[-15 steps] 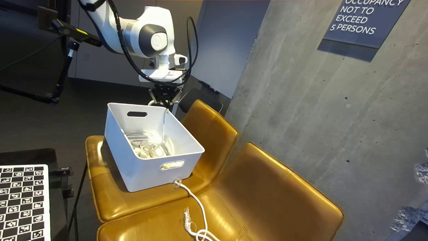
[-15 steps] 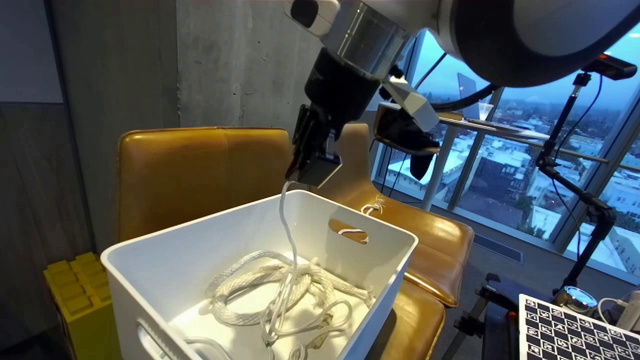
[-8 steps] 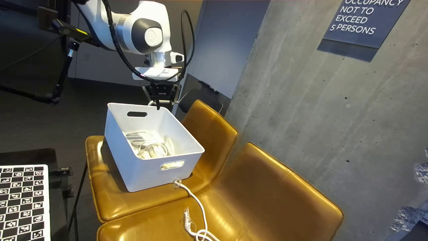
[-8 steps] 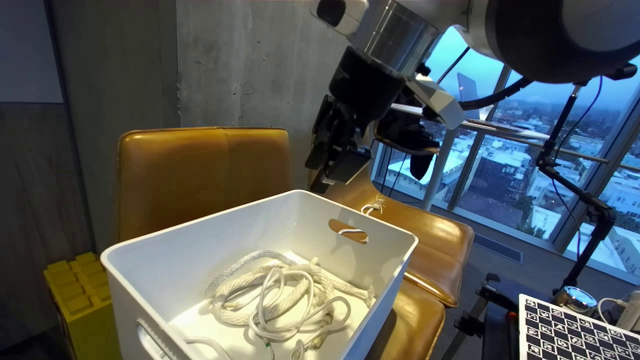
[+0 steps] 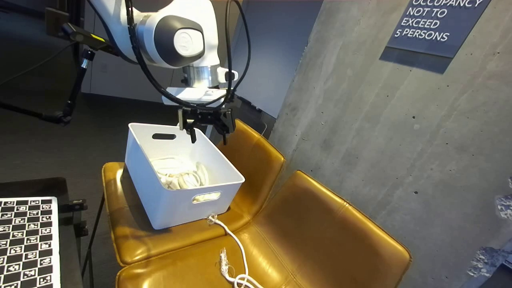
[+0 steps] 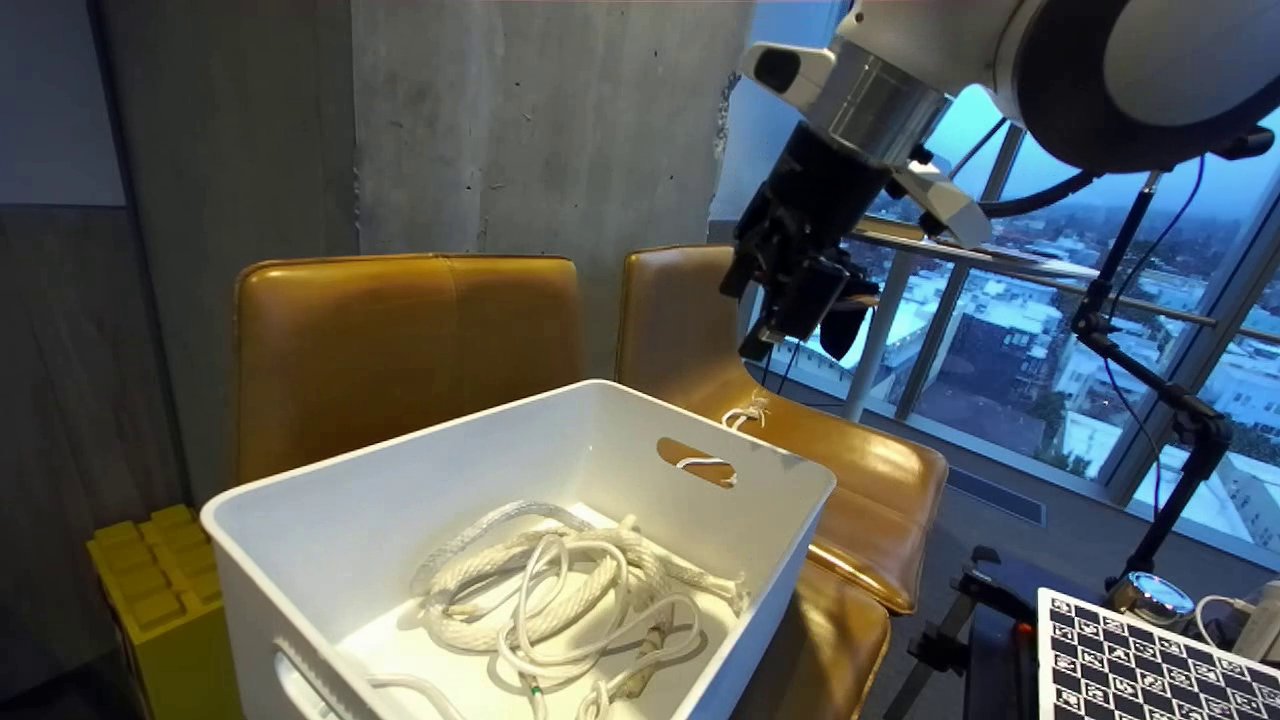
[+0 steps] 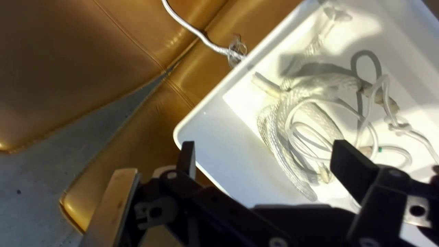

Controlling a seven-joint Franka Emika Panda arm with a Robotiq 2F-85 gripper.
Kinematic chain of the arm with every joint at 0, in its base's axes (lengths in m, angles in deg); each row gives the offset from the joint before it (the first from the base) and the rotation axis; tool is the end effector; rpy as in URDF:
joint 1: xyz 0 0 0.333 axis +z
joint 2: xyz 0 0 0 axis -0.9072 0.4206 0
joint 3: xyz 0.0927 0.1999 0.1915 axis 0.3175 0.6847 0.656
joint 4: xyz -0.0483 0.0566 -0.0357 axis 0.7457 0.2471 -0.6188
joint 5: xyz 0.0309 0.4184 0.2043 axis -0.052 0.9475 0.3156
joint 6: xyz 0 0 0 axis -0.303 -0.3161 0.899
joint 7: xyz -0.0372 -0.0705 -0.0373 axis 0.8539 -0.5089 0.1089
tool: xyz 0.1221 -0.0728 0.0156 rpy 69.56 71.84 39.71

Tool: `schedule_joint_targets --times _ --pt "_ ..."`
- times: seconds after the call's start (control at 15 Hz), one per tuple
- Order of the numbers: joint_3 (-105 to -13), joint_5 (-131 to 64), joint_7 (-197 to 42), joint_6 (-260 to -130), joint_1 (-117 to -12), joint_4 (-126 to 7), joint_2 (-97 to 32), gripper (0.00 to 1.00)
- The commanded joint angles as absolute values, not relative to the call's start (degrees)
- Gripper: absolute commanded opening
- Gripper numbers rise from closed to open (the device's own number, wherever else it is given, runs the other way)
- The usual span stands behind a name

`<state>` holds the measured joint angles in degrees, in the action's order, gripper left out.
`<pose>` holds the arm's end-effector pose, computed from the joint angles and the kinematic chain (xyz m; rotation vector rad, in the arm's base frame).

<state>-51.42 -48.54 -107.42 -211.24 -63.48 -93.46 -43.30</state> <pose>0.6331 0.0610 0.2610 2.6513 1.0989 0.4127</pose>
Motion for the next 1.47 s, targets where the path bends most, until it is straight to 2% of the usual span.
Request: schedule_joint_targets --times 0.0,0.33,0.87,1.13,1.4 --pt "-54.41 -46.03 -112.28 -213.3 -67.27 -96.31 -44.67 1.0" --pt "-57.63 -44.47 -116.47 -214.92 -71.69 -94.75 -40.3 1.0" --pt "-57.22 -46.41 -116.77 -217.68 -73.17 -91.08 -29.75 1.0" --pt "-55.16 -44.33 -122.53 -211.86 -75.48 -85.15 -23.96 1.0" --pt "-51.15 -39.72 -133.83 -199.21 -77.91 -80.05 -22.68 1.0"
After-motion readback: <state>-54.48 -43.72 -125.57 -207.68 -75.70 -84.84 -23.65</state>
